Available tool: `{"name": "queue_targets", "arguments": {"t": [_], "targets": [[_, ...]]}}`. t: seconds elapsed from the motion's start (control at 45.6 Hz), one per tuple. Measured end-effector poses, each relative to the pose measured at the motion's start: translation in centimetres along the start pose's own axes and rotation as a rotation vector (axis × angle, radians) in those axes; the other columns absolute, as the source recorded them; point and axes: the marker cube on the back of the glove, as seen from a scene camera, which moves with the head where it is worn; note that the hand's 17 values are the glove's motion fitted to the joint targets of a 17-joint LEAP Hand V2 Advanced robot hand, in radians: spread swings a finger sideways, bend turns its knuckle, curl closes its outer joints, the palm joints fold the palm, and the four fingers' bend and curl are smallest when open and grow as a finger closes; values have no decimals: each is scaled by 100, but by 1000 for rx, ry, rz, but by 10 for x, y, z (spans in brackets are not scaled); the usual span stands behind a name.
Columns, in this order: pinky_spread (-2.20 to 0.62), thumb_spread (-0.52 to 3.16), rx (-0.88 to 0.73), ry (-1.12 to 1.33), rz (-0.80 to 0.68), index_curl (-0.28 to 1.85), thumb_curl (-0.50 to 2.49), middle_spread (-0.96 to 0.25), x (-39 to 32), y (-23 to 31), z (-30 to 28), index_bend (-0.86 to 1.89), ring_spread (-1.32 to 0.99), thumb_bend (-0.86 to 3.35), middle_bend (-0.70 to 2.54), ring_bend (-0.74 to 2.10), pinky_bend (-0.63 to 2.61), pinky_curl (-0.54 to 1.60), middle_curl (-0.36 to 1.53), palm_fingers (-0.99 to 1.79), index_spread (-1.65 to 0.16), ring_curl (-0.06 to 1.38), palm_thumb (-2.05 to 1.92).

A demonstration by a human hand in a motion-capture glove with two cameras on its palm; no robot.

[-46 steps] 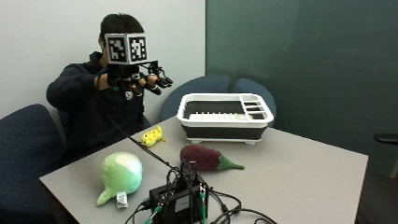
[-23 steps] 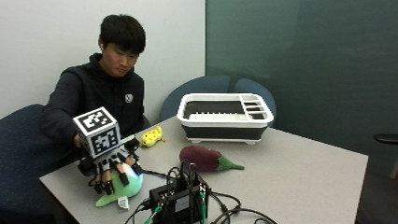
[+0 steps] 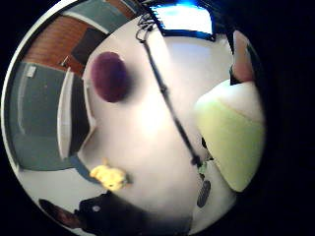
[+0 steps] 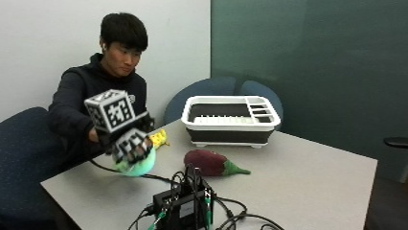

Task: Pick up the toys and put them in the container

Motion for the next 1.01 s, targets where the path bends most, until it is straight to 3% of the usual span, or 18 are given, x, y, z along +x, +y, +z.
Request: {"name": "queue_targets", "arguments": {"t": [0.153,0.307,0.416,0.548,0.635,0.701,0.745,0.789,1.008], "targets": [[-38,60,130,-181,-151,44,67,-19,-109,-4,-100,58,-34,33,86,114,97,39,39,110,-40,48,78],[-40,38,169,-379,-350,53,74,-21,-216,-53,-163,66,-37,33,94,119,100,42,45,106,-42,53,77],[-40,25,155,-459,-325,59,78,-23,-273,-90,-153,69,-39,34,98,121,103,45,49,101,-42,56,77],[-41,16,106,-335,-345,65,81,-24,-343,-90,-99,67,-39,32,100,123,107,47,54,90,-43,58,73],[-40,18,21,-297,-359,67,81,-24,-343,-104,-79,57,-38,26,95,123,113,49,54,73,-42,59,69],[-37,37,-42,-289,-411,65,80,-23,-360,-91,-64,37,-35,22,80,122,124,51,52,43,-38,60,62],[-27,55,-73,-321,-443,66,74,-15,-368,-82,-60,33,-27,11,58,104,130,56,46,-16,-36,58,45],[-20,66,-69,-370,-442,61,70,-10,-361,-81,-66,26,-21,5,47,88,133,54,42,-35,-35,53,37],[-4,102,24,-387,-350,46,57,-1,-291,-78,-108,16,-7,-2,27,56,114,43,34,-16,-32,35,24]]}}
